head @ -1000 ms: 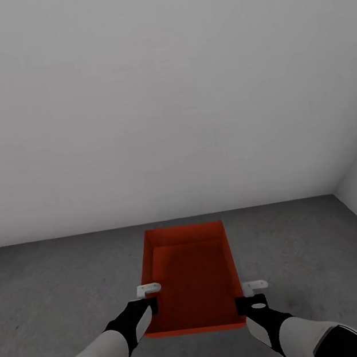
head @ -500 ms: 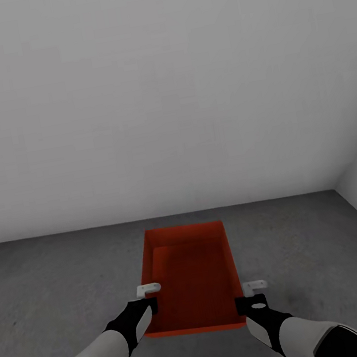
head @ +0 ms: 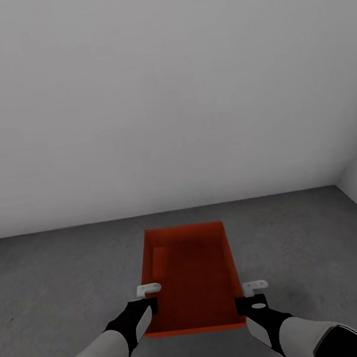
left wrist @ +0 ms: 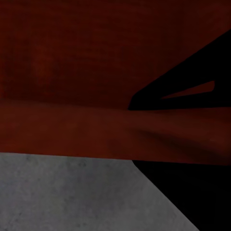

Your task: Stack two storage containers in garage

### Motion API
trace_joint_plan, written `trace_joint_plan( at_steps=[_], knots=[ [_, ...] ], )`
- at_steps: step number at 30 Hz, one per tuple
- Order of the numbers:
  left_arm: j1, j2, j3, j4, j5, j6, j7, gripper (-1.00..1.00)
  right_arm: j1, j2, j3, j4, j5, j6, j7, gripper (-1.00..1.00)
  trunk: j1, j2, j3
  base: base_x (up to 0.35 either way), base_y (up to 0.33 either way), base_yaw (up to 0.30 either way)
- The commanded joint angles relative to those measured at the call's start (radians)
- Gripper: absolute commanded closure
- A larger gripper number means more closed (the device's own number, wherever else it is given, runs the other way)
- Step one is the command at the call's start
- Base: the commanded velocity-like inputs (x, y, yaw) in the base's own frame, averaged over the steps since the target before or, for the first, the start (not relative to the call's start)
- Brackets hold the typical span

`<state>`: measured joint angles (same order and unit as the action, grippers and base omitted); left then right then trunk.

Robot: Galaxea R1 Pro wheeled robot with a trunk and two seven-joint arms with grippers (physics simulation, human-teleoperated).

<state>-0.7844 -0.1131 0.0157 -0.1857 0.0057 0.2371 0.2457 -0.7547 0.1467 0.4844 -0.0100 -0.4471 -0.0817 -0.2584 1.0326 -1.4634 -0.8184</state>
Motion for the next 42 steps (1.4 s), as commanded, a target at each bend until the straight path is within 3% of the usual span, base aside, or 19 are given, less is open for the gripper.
trace_joint_plan(
  at_steps=[1,14,42],
  knots=[
    [0.000,-0.002,-0.026,0.014,0.037,0.002,0.002,1.00,-0.001,0.001,0.003,-0.019,-0.005,-0.006,-0.005,1.00,0.004,-0.008,-0.005,0.000,0.000,0.000],
    [0.000,-0.002,-0.026,0.014,0.037,0.003,0.002,1.00,-0.001,0.001,0.003,-0.019,-0.005,-0.006,-0.005,1.00,0.054,-0.099,-0.059,0.000,0.000,0.000],
    [0.000,-0.002,-0.026,0.014,0.037,0.002,0.002,1.00,-0.001,0.001,0.003,-0.019,-0.005,-0.006,-0.005,1.00,0.161,-0.295,-0.147,0.000,0.000,0.000]
  ],
)
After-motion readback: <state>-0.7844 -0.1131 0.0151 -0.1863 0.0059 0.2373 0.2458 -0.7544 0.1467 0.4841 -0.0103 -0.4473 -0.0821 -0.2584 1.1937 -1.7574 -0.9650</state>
